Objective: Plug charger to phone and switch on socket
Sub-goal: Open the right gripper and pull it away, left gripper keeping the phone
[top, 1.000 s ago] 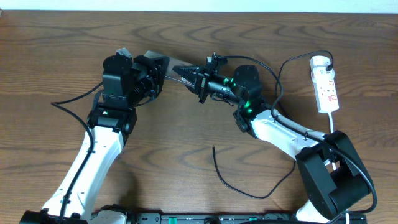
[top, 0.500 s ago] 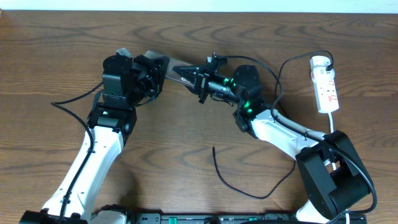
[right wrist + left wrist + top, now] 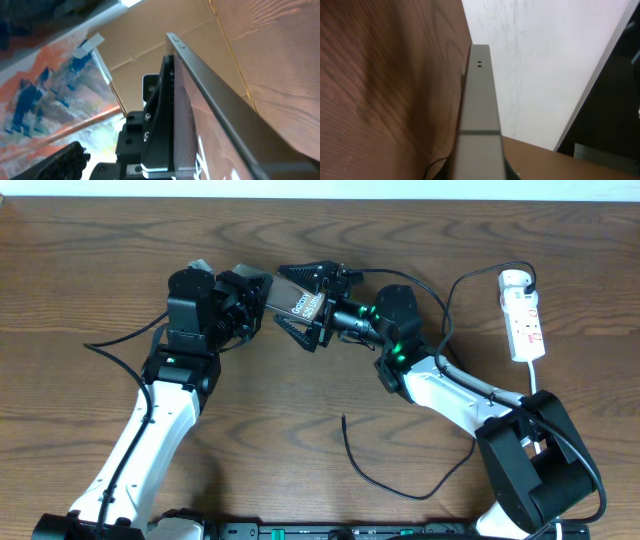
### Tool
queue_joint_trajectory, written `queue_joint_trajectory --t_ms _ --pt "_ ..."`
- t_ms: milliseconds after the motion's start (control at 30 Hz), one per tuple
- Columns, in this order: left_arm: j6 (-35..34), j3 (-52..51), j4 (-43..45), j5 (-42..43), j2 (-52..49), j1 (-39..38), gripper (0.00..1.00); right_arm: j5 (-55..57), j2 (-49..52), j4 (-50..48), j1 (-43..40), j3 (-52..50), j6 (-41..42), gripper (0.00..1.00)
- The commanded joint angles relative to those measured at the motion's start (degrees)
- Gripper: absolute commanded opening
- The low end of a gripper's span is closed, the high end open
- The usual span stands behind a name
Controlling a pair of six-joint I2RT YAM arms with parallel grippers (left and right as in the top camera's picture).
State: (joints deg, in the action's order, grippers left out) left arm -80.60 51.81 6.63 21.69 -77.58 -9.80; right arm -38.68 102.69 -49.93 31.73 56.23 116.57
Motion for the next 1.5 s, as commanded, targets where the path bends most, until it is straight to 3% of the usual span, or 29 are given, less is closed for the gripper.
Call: queue_joint_trajectory --t_ms 0,133,333,467,567,633,867,967,1067,1200,1467 --pt "1.0 -0.2 0.3 0.4 0.2 1.9 0.07 -0.1 -0.4 0.0 0.0 0.9 -0.1 0.99" --pt "2.6 -0.2 0.3 5.7 0.2 6.4 0.07 -1.4 -0.4 0.0 -1.2 0.9 -1.7 0.99" --pt "11.4 -0.2 0.3 16.6 0.2 16.7 0.07 -3.9 -0.4 0.0 -3.8 0.9 -5.0 0.99" --pt "16.2 -0.2 0.3 27.1 0.2 23.1 0.08 -4.2 -0.4 0.2 -5.2 0.9 -12.9 0.99" --pt "22.5 -0.2 0.3 38.0 0.2 26.4 0.07 -6.5 -0.4 5.1 -6.7 0.9 -24.4 0.99" --pt "27.4 -0.2 0.3 46.6 0.2 27.3 0.08 -7.6 -0.4 14.7 -7.9 0.9 -35.2 0.99" --pt "36.1 -0.2 0.3 58.1 0.2 27.2 0.08 -6.9 -0.8 40.3 -10.1 5.5 -59.4 0.99" --pt "39.8 -0.2 0.3 62.0 0.2 27.3 0.07 -2.4 -0.8 61.3 -10.5 13.3 -71.5 0.99" --pt "44.8 -0.2 0.3 66.3 0.1 27.3 0.07 9.6 -0.8 85.2 -9.6 23.3 -81.5 0.99" --pt "47.3 -0.3 -0.1 68.5 -0.6 27.3 0.07 23.5 -0.8 101.9 -6.6 29.5 -85.0 0.99" --pt "47.1 -0.4 -1.1 68.5 -6.8 27.3 0.07 34.4 -0.8 108.7 0.8 25.9 -81.3 0.99"
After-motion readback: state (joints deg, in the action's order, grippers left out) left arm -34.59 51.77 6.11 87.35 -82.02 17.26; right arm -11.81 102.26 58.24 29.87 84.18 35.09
